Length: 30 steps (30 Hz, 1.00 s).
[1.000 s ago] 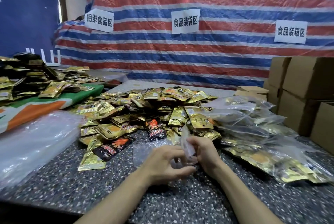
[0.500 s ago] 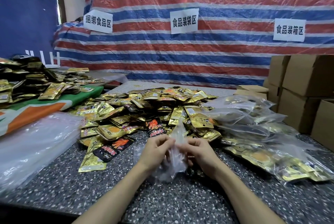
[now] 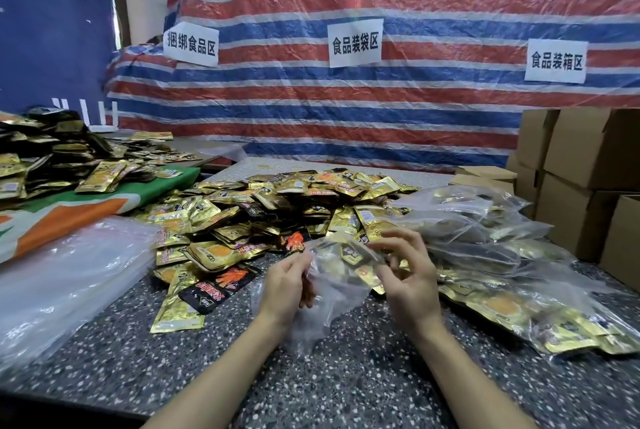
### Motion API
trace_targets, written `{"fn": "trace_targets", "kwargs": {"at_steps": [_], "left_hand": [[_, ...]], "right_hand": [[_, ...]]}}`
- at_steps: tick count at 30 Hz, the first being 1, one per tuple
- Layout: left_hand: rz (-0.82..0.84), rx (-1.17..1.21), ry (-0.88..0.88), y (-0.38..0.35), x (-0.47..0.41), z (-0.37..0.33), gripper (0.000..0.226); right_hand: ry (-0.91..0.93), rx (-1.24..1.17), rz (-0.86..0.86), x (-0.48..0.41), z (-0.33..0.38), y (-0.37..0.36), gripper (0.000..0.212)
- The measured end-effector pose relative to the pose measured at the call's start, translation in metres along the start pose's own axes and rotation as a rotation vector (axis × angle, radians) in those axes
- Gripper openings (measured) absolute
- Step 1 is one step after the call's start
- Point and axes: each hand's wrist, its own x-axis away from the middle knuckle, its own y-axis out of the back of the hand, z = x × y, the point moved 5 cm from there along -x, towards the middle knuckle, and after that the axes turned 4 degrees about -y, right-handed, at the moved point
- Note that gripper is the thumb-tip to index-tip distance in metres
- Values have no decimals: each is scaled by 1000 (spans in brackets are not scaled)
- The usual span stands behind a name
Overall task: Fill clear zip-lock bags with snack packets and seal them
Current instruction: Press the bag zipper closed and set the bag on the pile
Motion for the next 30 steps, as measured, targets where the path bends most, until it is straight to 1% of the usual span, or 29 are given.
{"fn": "trace_targets", "kwargs": {"at_steps": [1, 2, 4, 7, 9, 11, 12, 14, 15, 17, 18, 21, 23, 25, 26, 27, 28, 29, 30], "left_hand": [[23, -22, 9, -2, 0, 1, 39], [43, -43, 20, -3, 0, 3, 37], [56, -66, 30, -4, 0, 4, 37], [17, -28, 40, 0, -1, 3, 38], [-38, 58, 57, 4, -1, 2, 37], [-104, 173, 91, 10, -2, 1, 36], [-132, 241, 109, 13, -3, 1, 36], [-160, 362, 128, 16, -3, -1, 33], [-156, 396, 128, 16, -3, -3, 33], [-123, 389, 108, 13, -1, -7, 38], [-100, 354, 86, 12, 0, -10, 41], [-67, 215, -32, 9, 2, -21, 37], [-139, 80, -167, 15, 3, -31, 24], [-235, -131, -301, 26, 1, -43, 10], [-278, -285, -333, 33, -4, -47, 10], [-303, -499, -326, 41, -10, -51, 11], [-320, -754, -283, 51, -18, -54, 9], [-328, -991, -201, 65, -25, -54, 11], [-320, -1176, -90, 81, -32, -52, 18]], "right_hand": [[92, 12, 70, 1, 7, -3, 19], [159, 17, 143, 3, 13, -7, 19], [213, 55, 281, 7, 18, -13, 30], [110, 264, 493, 9, 12, -21, 38], [45, 376, 561, 9, 7, -21, 41], [31, 380, 530, 7, 4, -18, 35], [34, 367, 488, 6, 4, -16, 28], [61, 341, 359, 3, 6, -12, 14], [82, 325, 290, 2, 6, -10, 10], [125, 287, 187, 0, 10, -8, 8], [144, 264, 162, 0, 12, -7, 9], [177, 220, 156, 1, 14, -8, 11], [169, 207, 159, 2, 12, -9, 11], [150, 190, 159, 2, 10, -10, 10], [142, 185, 157, 2, 9, -10, 10], [136, 182, 156, 1, 8, -10, 9], [131, 179, 155, 1, 8, -9, 9], [128, 175, 153, 0, 8, -8, 9], [128, 172, 148, 0, 8, -8, 9]]}}
